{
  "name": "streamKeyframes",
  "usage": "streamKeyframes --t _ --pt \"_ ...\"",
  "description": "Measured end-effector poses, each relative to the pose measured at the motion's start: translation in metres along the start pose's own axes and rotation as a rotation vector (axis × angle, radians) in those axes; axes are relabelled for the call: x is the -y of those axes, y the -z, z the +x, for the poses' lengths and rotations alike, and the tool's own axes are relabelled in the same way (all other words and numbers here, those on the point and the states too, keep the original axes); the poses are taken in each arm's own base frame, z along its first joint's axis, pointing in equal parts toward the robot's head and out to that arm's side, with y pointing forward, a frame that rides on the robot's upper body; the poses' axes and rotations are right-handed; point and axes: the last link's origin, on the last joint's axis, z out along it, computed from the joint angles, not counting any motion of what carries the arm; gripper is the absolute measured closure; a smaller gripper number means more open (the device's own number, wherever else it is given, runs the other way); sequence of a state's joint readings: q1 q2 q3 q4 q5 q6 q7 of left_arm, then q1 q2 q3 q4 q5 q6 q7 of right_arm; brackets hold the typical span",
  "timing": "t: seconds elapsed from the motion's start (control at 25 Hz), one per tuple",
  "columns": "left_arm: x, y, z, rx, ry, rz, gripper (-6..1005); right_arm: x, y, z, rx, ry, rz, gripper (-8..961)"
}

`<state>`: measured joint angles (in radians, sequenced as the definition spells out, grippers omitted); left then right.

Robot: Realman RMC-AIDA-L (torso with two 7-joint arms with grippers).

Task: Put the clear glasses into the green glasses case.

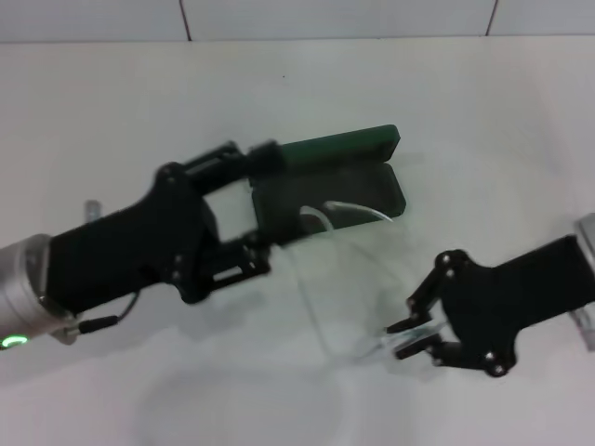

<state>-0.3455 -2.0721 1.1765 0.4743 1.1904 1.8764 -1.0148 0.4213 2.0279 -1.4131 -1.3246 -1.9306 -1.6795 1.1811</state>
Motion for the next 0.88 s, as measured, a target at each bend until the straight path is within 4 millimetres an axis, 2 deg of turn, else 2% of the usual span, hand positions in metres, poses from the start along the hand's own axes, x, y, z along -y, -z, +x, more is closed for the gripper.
streamKeyframes --t 0.12,0.36,0.88 --pt "0.0 -0.01 0.002 0.032 0.068 -0.091 313 -0.008 -0.007 0.003 0.082 0.067 0.055 835" --pt "0.002 -0.019 0.0 0.074 0.131 -0.134 313 -0.024 -0.012 0.011 0.255 0.199 0.216 836" --pt "0.014 -0.037 -0.016 0.189 0.144 -0.128 313 -0.027 -0.013 0.014 0.324 0.218 0.298 837"
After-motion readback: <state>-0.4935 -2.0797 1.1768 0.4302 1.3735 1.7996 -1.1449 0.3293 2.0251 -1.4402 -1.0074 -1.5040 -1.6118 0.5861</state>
